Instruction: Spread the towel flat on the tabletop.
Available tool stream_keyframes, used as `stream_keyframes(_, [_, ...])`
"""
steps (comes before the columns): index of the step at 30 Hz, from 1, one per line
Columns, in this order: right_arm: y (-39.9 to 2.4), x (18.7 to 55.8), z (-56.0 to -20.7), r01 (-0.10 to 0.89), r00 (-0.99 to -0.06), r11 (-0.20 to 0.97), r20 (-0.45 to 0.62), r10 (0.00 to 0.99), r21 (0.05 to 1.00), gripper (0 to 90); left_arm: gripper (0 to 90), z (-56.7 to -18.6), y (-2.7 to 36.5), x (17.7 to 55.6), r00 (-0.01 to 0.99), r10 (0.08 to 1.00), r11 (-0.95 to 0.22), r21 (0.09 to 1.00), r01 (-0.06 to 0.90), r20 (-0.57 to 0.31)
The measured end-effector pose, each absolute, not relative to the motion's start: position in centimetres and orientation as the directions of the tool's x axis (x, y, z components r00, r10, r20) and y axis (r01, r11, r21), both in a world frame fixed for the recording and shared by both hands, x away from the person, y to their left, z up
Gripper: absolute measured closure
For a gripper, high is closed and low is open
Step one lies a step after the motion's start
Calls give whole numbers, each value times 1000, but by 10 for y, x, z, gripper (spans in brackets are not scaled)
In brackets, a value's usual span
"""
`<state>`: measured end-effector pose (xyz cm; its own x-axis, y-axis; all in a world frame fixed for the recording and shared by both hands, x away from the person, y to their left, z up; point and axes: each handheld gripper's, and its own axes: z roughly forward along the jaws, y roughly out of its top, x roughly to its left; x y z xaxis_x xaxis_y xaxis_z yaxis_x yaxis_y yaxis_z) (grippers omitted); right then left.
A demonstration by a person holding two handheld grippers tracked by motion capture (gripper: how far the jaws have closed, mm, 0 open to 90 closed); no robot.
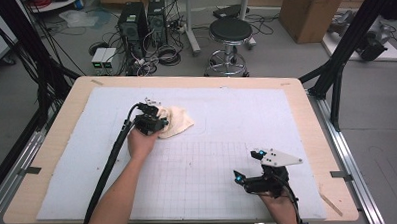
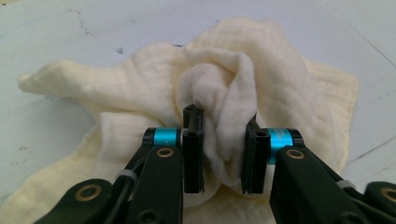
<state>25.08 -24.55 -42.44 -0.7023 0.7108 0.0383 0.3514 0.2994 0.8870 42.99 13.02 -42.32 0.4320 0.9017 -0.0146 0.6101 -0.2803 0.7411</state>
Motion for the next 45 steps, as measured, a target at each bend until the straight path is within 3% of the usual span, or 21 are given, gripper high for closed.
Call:
stream_keyframes(15, [-246, 245, -423, 352, -692, 304, 27, 721, 885, 94, 754, -373, 139, 397, 525, 850, -281, 811, 514, -39])
stream_keyframes(32, [-247, 242, -421, 341, -682, 305, 11, 732, 889, 94, 751, -340, 112, 314, 736, 676, -392, 826, 405, -41])
stream_keyframes(38, [-246, 241, -421, 344, -677, 307, 8, 736, 887, 94, 746, -350, 88, 296, 800, 597, -436, 814, 384, -58])
stream_keyframes(45, [-243, 241, -422, 338, -690, 331, -7, 724, 881, 94, 744, -395, 58, 319, 802, 592, -472, 771, 428, -83])
